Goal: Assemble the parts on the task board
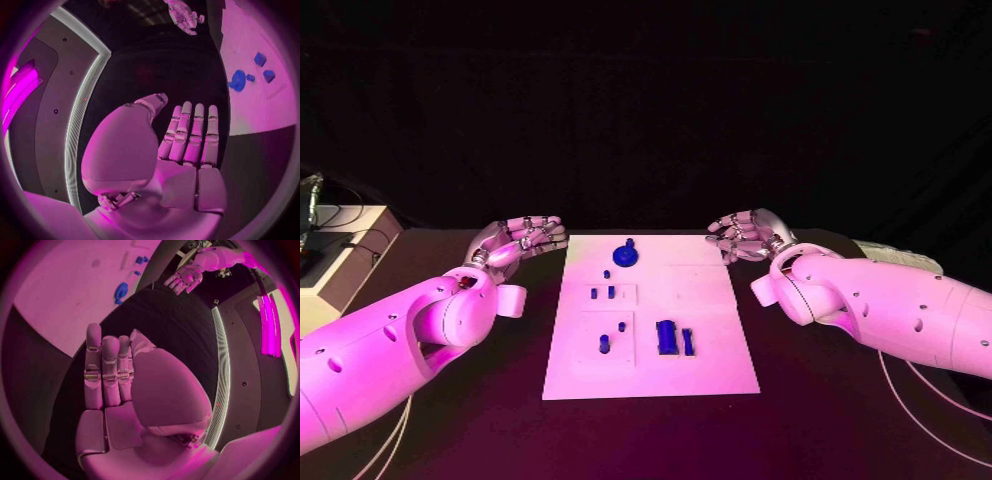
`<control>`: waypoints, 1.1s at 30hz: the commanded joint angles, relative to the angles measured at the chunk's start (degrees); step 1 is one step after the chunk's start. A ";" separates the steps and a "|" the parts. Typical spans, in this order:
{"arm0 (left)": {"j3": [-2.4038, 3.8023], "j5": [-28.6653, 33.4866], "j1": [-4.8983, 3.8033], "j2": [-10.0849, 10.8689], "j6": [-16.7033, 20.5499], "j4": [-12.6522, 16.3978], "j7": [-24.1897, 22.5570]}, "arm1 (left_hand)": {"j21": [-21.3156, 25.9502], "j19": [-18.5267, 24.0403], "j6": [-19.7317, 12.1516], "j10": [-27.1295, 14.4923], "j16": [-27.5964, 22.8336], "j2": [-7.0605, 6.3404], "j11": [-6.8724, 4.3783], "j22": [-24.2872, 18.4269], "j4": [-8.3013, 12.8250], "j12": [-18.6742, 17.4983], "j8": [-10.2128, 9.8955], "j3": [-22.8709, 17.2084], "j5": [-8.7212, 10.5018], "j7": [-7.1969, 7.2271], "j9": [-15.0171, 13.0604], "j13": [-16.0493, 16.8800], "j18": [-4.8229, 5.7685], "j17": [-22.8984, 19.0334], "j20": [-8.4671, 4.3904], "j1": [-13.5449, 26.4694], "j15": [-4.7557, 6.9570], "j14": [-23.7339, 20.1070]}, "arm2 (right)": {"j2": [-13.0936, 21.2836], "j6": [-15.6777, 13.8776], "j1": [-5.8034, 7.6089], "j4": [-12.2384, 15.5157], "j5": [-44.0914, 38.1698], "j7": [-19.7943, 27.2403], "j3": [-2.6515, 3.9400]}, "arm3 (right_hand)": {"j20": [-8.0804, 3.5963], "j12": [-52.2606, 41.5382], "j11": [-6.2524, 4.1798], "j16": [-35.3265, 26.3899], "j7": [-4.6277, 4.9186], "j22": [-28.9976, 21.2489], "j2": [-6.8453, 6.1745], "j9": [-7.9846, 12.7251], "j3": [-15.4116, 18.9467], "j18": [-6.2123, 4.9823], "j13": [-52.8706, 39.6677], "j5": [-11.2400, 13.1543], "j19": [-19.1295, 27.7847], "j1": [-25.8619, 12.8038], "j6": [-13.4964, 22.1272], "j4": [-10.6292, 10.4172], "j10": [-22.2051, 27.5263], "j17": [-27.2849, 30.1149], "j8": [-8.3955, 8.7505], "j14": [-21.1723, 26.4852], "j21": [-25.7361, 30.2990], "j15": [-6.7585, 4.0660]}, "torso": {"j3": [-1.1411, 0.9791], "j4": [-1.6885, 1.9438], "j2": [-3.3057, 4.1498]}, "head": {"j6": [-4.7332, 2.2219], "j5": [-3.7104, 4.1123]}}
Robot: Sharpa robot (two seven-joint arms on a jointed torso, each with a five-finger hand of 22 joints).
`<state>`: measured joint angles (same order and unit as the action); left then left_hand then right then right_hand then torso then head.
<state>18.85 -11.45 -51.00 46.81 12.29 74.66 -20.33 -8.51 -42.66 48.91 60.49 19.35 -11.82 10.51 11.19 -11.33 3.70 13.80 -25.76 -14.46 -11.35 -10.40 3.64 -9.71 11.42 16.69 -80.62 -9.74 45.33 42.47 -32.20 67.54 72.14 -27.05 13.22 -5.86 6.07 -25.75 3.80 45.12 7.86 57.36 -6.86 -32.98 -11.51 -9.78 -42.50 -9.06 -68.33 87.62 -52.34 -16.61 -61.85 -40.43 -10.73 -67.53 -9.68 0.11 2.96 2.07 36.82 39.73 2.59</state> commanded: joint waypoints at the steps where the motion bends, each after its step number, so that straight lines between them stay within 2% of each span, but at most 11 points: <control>1: 0.07 3.58 -0.04 -1.16 4.13 -1.39 -3.45 | 0.72 0.16 -0.45 -1.58 -1.88 0.24 0.56 -0.60 -0.32 -0.23 -0.52 0.36 0.31 0.09 0.24 -0.09 0.13 -0.60 -0.11 -0.73 -0.25 -0.60 | -1.57 2.13 -0.35 -2.73 9.95 9.50 0.25 | 1.18 8.32 1.32 -9.08 1.55 -4.94 -1.91 2.25 -5.30 -0.44 10.71 0.21 2.15 -0.78 -1.26 0.26 -1.50 4.08 1.84 2.75 4.34 1.18 | -0.29 0.04 -0.82 | -1.51 -0.18; 6: 0.10 4.30 -0.05 -2.73 4.83 -3.00 -3.87 | 1.17 -0.02 -0.09 -2.24 -3.09 0.51 0.59 -1.00 -0.34 -0.15 -0.62 0.56 0.27 -0.25 0.29 -0.06 0.24 -1.03 -0.11 -0.94 -0.43 -0.86 | -3.61 3.78 -0.70 -5.65 12.03 11.43 0.55 | 2.68 16.04 2.36 -20.16 2.41 -12.34 -4.25 4.38 -11.76 -0.41 23.06 0.38 4.52 -3.00 -2.32 0.96 -3.94 9.63 4.09 2.97 6.24 2.82 | -0.60 0.18 -1.07 | -2.45 -0.35; 7: 0.04 2.00 -0.01 -2.30 2.62 -2.69 -1.49 | 8.51 42.66 -48.91 -19.53 -19.35 11.82 -10.51 -11.19 11.33 -3.70 -13.80 25.76 14.46 11.35 10.40 -3.64 9.71 -11.42 -16.69 23.82 9.74 -45.33 | -3.19 1.02 -0.58 -4.93 7.14 6.10 0.50 | -6.07 25.75 -3.80 -45.12 -7.86 -57.36 6.86 32.98 11.51 9.78 42.50 9.06 23.44 -28.40 52.34 16.61 15.68 40.43 10.73 22.09 9.68 -0.11 | -0.31 0.04 -0.74 | -1.81 -0.22; 8: -0.03 2.04 -0.04 -2.30 2.73 -2.62 -1.52 | 8.51 42.66 -48.91 -60.49 -19.35 11.82 -10.51 -11.19 11.33 -3.70 -13.80 25.76 14.46 11.35 10.40 -3.64 9.71 -11.42 -16.69 24.54 9.74 -45.33 | -3.16 0.96 -0.61 -4.82 7.23 6.15 0.52 | -6.07 25.75 -3.80 -45.12 -7.86 -57.36 6.86 32.98 11.51 9.78 42.50 9.06 24.58 -29.33 52.34 16.61 16.59 40.43 10.73 23.13 9.68 -0.11 | -0.34 0.02 -0.79 | -1.85 -0.24; 10: -0.27 2.16 -0.16 -2.30 3.11 -2.39 -1.62 | 8.51 42.66 -48.91 -60.49 -19.35 11.82 -10.51 -11.19 11.33 -3.70 -13.80 25.76 14.46 11.35 10.40 -3.64 9.71 -11.42 -16.69 27.52 9.74 -45.33 | -3.07 0.74 -0.72 -4.44 7.57 6.32 0.61 | -6.07 25.75 -3.80 -45.12 -7.86 -57.36 6.86 32.98 11.51 9.78 42.50 9.06 27.08 -32.57 52.34 16.61 19.20 40.43 10.73 25.63 9.68 -0.11 | -0.44 -0.07 -0.98 | -1.99 -0.34; 11: -0.53 2.29 -0.28 -2.30 3.50 -2.14 -1.73 | 8.51 42.66 -48.91 -60.49 -19.35 11.82 -10.51 -11.19 11.33 -3.70 -13.80 25.76 14.46 11.35 10.40 -3.64 9.71 -11.42 -16.69 29.46 9.74 -45.33 | -2.98 0.52 -0.84 -4.04 7.91 6.51 0.70 | -6.07 25.75 -3.80 -45.12 -7.86 -57.36 6.86 32.98 11.51 9.78 42.50 9.06 68.33 -34.56 52.34 16.61 20.69 40.43 10.73 27.14 9.68 -0.11 | -0.55 -0.15 -1.18 | -2.13 -0.43; 12: -0.86 2.45 -0.44 -2.29 4.01 -1.83 -1.87 | 8.51 42.66 -48.91 -60.49 -19.35 11.82 -10.51 -11.19 11.33 -3.70 -13.80 25.76 14.46 11.35 10.40 -3.64 9.71 -11.42 -16.69 31.35 9.74 -45.33 | -2.86 0.23 -0.99 -3.54 8.35 6.74 0.82 | -6.07 25.75 -3.80 -45.12 -7.86 -57.36 6.86 32.98 11.51 9.78 42.50 9.06 68.33 -36.51 52.34 16.61 61.85 40.43 10.73 67.53 9.68 -0.11 | -0.68 -0.26 -1.43 | -2.31 -0.56; 16: -3.26 3.65 -1.61 -2.27 7.72 0.45 -2.88 | 8.51 42.66 -48.91 -60.49 -19.35 11.82 -10.51 -11.19 11.33 -3.70 -13.80 25.76 14.46 11.35 10.40 -3.64 9.71 -11.42 -16.69 39.39 9.74 -45.33 | -1.97 -1.88 -2.10 0.17 11.60 8.45 1.70 | -6.07 25.75 -3.80 -45.12 -7.86 -57.36 6.86 32.98 11.51 9.78 42.50 9.06 68.33 -44.90 52.34 16.61 61.85 40.43 10.73 67.53 9.68 -0.11 | -1.69 -1.06 -3.29 | -3.65 -1.45; 17: -3.99 4.02 -1.96 -2.26 8.85 1.15 -3.19 | 8.51 42.66 -48.91 -60.49 -19.35 11.82 -10.51 -11.19 11.33 -3.70 -13.80 25.76 14.46 11.35 10.40 -3.64 9.71 -11.42 -16.69 80.62 9.74 -45.33 | -1.71 -2.52 -2.44 1.31 12.59 8.97 1.97 | -6.07 25.75 -3.80 -45.12 -7.86 -57.36 6.86 32.98 11.51 9.78 42.50 9.06 68.33 -46.46 52.34 16.61 61.85 40.43 10.73 67.53 9.68 -0.11 | -1.95 -1.27 -3.78 | -4.01 -1.69; 18: -4.78 4.41 -2.35 -2.26 10.08 1.91 -3.53 | 8.51 42.66 -48.91 -60.49 -19.35 11.82 -10.51 -11.19 11.33 -3.70 -13.80 25.76 14.46 11.35 10.40 -3.64 9.71 -11.42 -16.69 80.62 9.74 -45.33 | -1.41 -3.22 -2.81 2.53 13.67 9.54 2.26 | -6.07 25.75 -3.80 -45.12 -7.86 -57.36 6.86 32.98 11.51 9.78 42.50 9.06 68.33 -87.62 52.34 16.61 61.85 40.43 10.73 67.53 9.68 -0.11 | -2.18 -1.45 -4.20 | -4.31 -1.90; 33: -18.04 11.04 -8.77 -2.13 30.58 14.53 -9.13 | 8.51 42.66 -48.91 -60.49 -19.35 11.82 -10.51 -11.19 11.33 -3.70 -13.80 25.76 14.46 11.35 10.40 -3.64 9.71 -11.42 -16.69 80.62 9.74 -45.33 | 2.21 -11.89 -7.37 17.77 27.01 16.55 5.85 | -6.07 25.75 -3.80 -45.12 -7.86 -57.36 6.86 32.98 11.51 9.78 42.50 9.06 68.33 -87.62 52.34 16.61 61.85 40.43 10.73 67.53 9.68 -0.11 | -2.96 -2.07 -5.64 | -5.35 -2.59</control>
<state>0.79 -3.02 -59.52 44.70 36.41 88.69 -26.22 -0.45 -0.97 0.92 1.24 0.44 -0.15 0.00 0.17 -0.16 0.42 0.45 -0.55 -0.44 -0.19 -0.21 0.11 -1.19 0.18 0.24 -3.89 -0.21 1.01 44.60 -41.42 60.25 89.58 -3.59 26.44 -0.08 0.14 -0.44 -0.05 0.44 0.02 0.60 -0.13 -0.41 -0.63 -1.24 -0.27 -0.30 -1.57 4.51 -0.98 -0.24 -1.75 -0.42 -0.41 -1.66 -0.24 0.08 0.06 0.06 31.31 34.39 0.01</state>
